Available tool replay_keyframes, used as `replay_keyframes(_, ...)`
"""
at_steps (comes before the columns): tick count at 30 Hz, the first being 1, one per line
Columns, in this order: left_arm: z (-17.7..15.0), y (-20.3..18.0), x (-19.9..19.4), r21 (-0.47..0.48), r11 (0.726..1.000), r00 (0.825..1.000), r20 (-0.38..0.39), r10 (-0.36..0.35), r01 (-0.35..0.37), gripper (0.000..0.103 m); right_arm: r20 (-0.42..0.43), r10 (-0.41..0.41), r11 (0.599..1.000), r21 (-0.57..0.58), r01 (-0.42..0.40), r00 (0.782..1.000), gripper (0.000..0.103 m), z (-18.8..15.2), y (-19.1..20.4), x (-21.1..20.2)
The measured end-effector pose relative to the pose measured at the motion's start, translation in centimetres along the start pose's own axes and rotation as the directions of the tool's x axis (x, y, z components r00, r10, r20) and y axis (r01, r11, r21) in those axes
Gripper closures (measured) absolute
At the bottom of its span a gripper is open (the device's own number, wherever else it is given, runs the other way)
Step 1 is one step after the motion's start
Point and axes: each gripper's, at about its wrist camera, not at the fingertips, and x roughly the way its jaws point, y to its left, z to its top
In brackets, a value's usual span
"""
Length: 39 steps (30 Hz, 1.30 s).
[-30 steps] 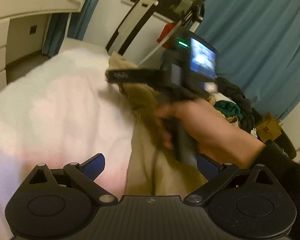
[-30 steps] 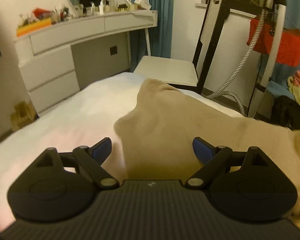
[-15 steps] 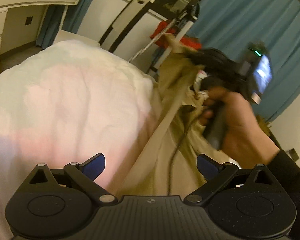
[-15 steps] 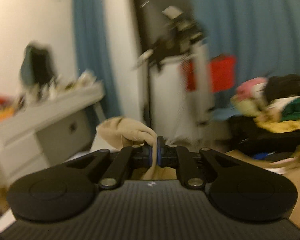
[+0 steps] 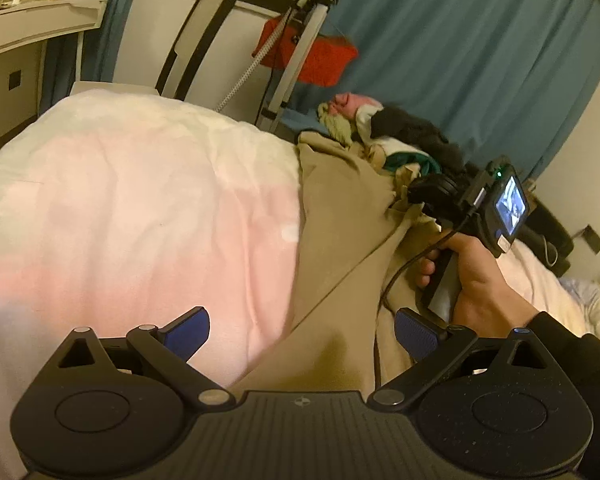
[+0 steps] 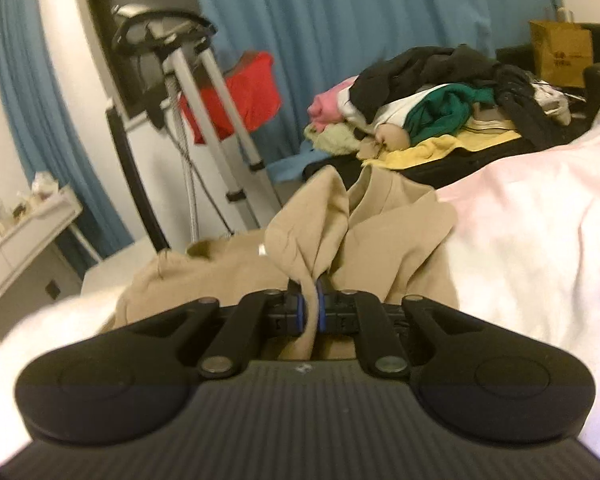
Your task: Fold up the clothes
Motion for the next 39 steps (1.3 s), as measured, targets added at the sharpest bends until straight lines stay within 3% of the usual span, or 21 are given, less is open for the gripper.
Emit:
replay_keyframes(1,0.0,-0.3,0.2,0.008,1.0,1.0,-0.004,0.002,-0.002,0.003,-0.009,0.009,1.0,-0.014,-0.009,1.0,0.077,0.0,0.5,0.0)
replay_keyframes(3,0.0,-1.0,0.2,0.039,0.999,1.0,0.003,0.01,-0.011,0.003,-0.01,0.027,1.0,-0.014,-0.027,1.0,0.018,-0.1,1.1,-0.9)
replay_keyframes(4,0.0,-1.3,0.1,0.055,0.998,1.0,0.011,0.016,-0.017,0.003,0.008,0.033,0.999,-0.025,-0.032,0.999,0.012,-0.1,1.7,-1.8)
replay_keyframes(8,0.3,-2.1,-1.0,0.096,0.995,0.998,0.051,0.03,-0.035,0.003,0.017,0.046,0.994,-0.096,-0.045,0.999,0.014,0.1,3.8,-5.7)
replay_keyframes(14,0.4,-3.1,-4.5,0.15,0.987,0.991,0.129,0.034,-0.053,0.003,0.052,0.08,0.984,-0.162,-0.071,0.995,0.014,-0.4,5.9,-16.1)
replay_keyframes(21,0.2,-4.3,-8.6,0.172,0.985,0.985,0.17,-0.007,-0.022,0.002,0.042,0.111,0.982,-0.156,-0.103,0.993,0.014,-4.9,5.6,-30.6)
replay_keyframes(25,-0.5,-5.2,-9.6,0.187,0.982,0.987,0.159,-0.021,-0.01,0.001,0.031,0.125,0.988,-0.093,-0.122,0.992,0.014,-8.3,3.7,-36.0)
replay_keyframes(29,-1.1,-5.3,-9.4,0.184,0.983,0.994,0.112,-0.013,-0.008,0.001,0.023,0.124,0.992,-0.024,-0.123,0.992,0.014,-11.0,1.4,-38.5)
replay_keyframes(35,-1.7,-4.5,-10.4,0.174,0.984,0.995,0.094,0.017,-0.033,0.001,0.044,0.066,0.998,0.013,-0.066,0.997,0.014,-11.6,0.0,-38.9)
replay_keyframes(39,-2.2,-3.5,-10.1,0.122,0.992,1.0,-0.011,-0.007,0.008,0.001,0.049,0.075,0.997,0.032,-0.077,0.996,0.014,-11.7,-0.5,-39.0)
